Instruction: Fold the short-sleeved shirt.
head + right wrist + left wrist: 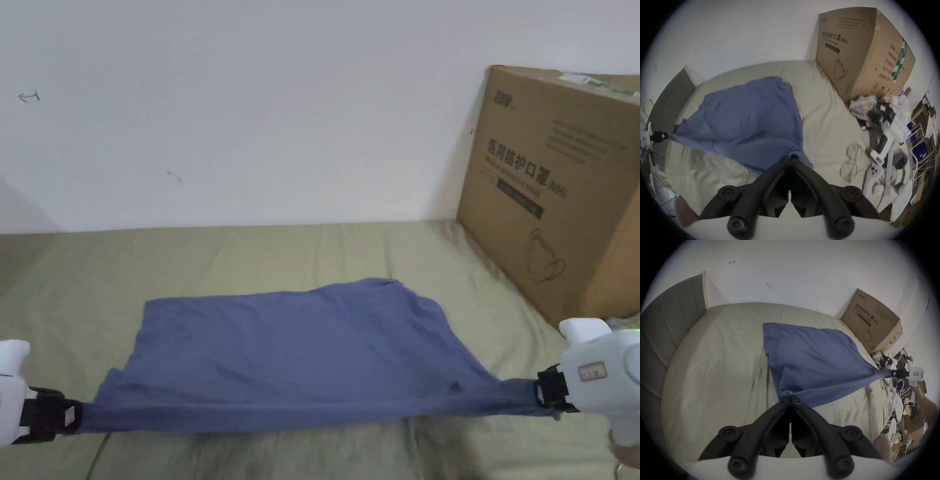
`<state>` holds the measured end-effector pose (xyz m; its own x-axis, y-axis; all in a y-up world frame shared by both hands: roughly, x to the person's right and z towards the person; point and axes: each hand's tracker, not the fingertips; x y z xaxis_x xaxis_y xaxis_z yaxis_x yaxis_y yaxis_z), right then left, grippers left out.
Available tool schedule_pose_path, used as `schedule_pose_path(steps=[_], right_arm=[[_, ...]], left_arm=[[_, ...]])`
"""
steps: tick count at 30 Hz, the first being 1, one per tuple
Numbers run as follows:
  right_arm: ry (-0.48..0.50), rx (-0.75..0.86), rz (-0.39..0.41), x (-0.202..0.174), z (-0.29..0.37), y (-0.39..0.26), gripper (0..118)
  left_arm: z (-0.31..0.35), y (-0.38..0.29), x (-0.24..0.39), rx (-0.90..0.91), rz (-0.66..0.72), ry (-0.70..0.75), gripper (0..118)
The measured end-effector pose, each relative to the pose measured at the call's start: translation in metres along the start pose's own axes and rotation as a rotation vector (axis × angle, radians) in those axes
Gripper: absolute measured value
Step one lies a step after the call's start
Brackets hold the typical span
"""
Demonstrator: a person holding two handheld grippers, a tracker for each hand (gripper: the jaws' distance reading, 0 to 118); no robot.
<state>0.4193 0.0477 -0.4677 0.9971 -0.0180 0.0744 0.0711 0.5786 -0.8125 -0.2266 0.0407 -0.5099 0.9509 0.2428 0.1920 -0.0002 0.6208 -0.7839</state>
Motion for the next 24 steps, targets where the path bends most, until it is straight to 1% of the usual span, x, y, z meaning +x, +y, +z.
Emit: schedule_pose_path(steps=[4, 7, 13, 16, 20, 24], right_arm=[[0.015, -0.044, -0.014, 0.007, 0.006, -0.046, 0], [0.011, -0.108, 0.019, 0.009, -0.003, -0.076, 0], [0.008, -0.211, 0.042, 0.01, -0.028, -0.129, 0], [0.024, -0.25, 0.037, 0.013, -0.032, -0.149, 0], [0.023, -0.287, 0.069, 0.012, -0.033, -0.171, 0], [0.027, -0.302, 0.05, 0.015, -0.042, -0.181, 0]], left_arm=[[0.017, -0.036, -0.002, -0.02, -0.016, 0.0, 0], [0.019, -0.061, -0.008, -0.052, -0.021, -0.006, 0], [0.014, -0.111, -0.012, -0.138, -0.043, 0.01, 0], [0.018, -0.132, -0.012, -0.156, -0.051, 0.008, 0], [0.019, -0.153, -0.013, -0.183, -0.056, 0.001, 0], [0.012, -0.167, -0.011, -0.217, -0.072, 0.01, 0]])
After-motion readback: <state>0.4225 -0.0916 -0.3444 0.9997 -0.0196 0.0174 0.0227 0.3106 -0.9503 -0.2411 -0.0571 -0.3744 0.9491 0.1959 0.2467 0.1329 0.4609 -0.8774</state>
